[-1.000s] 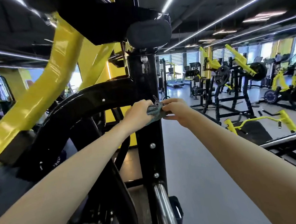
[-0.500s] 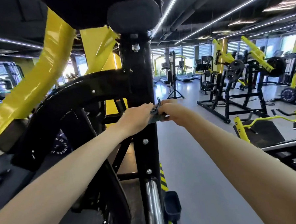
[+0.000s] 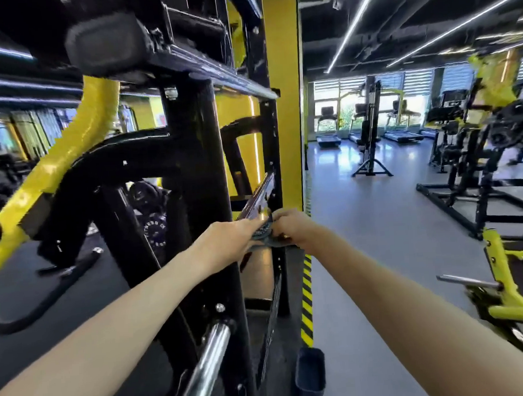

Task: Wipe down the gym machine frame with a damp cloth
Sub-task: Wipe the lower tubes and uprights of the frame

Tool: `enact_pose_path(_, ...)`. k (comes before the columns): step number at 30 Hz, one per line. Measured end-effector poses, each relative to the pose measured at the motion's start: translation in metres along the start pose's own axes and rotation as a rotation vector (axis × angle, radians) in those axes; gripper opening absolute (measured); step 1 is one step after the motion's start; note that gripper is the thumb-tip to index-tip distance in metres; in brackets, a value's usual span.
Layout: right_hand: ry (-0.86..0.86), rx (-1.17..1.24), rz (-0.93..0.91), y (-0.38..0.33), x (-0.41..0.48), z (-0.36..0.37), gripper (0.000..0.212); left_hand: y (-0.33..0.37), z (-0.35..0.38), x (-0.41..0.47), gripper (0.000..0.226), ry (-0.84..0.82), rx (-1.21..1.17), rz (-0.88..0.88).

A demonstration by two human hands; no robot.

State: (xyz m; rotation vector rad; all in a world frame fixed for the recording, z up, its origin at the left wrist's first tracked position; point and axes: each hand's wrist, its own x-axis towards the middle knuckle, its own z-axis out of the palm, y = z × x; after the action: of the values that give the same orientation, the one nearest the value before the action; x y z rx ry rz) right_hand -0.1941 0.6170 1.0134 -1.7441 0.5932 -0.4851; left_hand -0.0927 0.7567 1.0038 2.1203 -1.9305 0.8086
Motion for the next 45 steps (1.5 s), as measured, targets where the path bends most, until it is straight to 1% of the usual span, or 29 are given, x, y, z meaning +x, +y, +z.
enact_pose_path(2,-0.042,0.028,-0.014,0.000,0.001,-0.003,0.033,0.000,-0.002,0.000,0.026,-0.023,0.079,-0.019)
enact_pose_path(4,-0.089,0.068,-0.021,-0.002,0.003,-0.003,0.034,-0.004,-0.007,0.003,0.024,-0.026,0.162,-0.024)
enact_pose_path(6,-0.129,0.100,-0.058,-0.007,0.004,-0.002,0.031,-0.010,-0.015,0.009,0.022,-0.069,0.243,-0.047)
enact_pose_path(9,-0.133,0.109,-0.125,-0.015,0.011,-0.005,0.028,-0.020,-0.020,0.020,0.018,-0.043,0.316,-0.036)
enact_pose_path(11,-0.108,0.061,-0.145,-0.018,0.020,-0.008,0.022,-0.026,-0.016,0.026,0.017,-0.020,0.321,-0.029)
enact_pose_path(13,-0.086,-0.005,-0.162,-0.016,0.029,-0.009,0.011,-0.023,-0.008,0.030,0.018,-0.050,0.356,-0.036)
enact_pose_path(14,-0.090,-0.021,-0.165,-0.012,0.033,-0.008,0.012,-0.021,-0.004,0.031,0.018,-0.062,0.381,-0.040)
enact_pose_path(16,-0.136,-0.039,-0.160,-0.003,0.040,-0.007,0.015,-0.015,0.006,0.030,0.021,-0.094,0.411,-0.052)
enact_pose_path(18,-0.191,-0.060,-0.153,0.004,0.047,-0.009,0.021,-0.012,0.014,0.029,0.026,-0.105,0.390,-0.042)
enact_pose_path(19,-0.216,-0.063,-0.154,0.007,0.053,-0.011,0.024,-0.012,0.016,0.030,0.024,-0.116,0.365,-0.024)
enact_pose_path(21,-0.252,-0.044,-0.160,0.011,0.069,-0.015,0.028,-0.017,0.022,0.037,0.022,-0.062,0.377,0.011)
enact_pose_path(23,-0.286,-0.043,-0.162,0.014,0.087,-0.021,0.030,-0.020,0.031,0.044,0.027,-0.074,0.484,0.030)
enact_pose_path(24,-0.313,-0.057,-0.165,0.016,0.094,-0.025,0.030,-0.019,0.034,0.046,0.024,-0.087,0.556,0.050)
enact_pose_path(25,-0.355,-0.073,-0.173,0.017,0.101,-0.030,0.029,-0.015,0.036,0.049,0.029,-0.100,0.621,0.062)
enact_pose_path(26,-0.407,-0.091,-0.184,0.019,0.108,-0.034,0.029,-0.011,0.039,0.051,0.042,-0.105,0.669,0.067)
enact_pose_path(27,-0.461,-0.101,-0.190,0.020,0.116,-0.038,0.029,-0.006,0.042,0.053,0.052,-0.113,0.694,0.060)
enact_pose_path(28,-0.507,-0.102,-0.192,0.021,0.123,-0.042,0.030,-0.001,0.044,0.056,0.055,-0.122,0.701,0.035)
enact_pose_path(32,-0.637,-0.027,-0.184,0.018,0.139,-0.038,0.039,0.005,0.045,0.061,0.039,-0.187,0.779,-0.088)
enact_pose_path(33,-0.679,0.007,-0.174,0.016,0.139,-0.034,0.039,0.007,0.043,0.058,0.039,-0.203,0.796,-0.106)
enact_pose_path(36,-0.763,0.077,-0.146,0.009,0.134,-0.021,0.035,0.015,0.025,0.043,0.054,-0.281,0.774,-0.213)
enact_pose_path(37,-0.782,0.080,-0.147,0.005,0.133,-0.016,0.033,0.017,0.015,0.038,0.057,-0.300,0.769,-0.239)
enact_pose_path(38,-0.796,0.079,-0.149,0.001,0.132,-0.011,0.032,0.016,0.004,0.035,0.055,-0.312,0.789,-0.227)
enact_pose_path(41,-0.814,0.112,-0.171,-0.016,0.129,-0.001,0.028,0.008,-0.039,0.038,0.027,-0.270,0.890,-0.131)
enact_pose_path(43,-0.792,0.157,-0.201,-0.030,0.131,0.004,0.025,-0.004,-0.066,0.048,0.022,-0.193,0.988,-0.112)
enact_pose_path(45,-0.738,0.167,-0.237,-0.042,0.133,0.006,0.027,-0.014,-0.087,0.064,0.022,-0.057,1.030,-0.158)
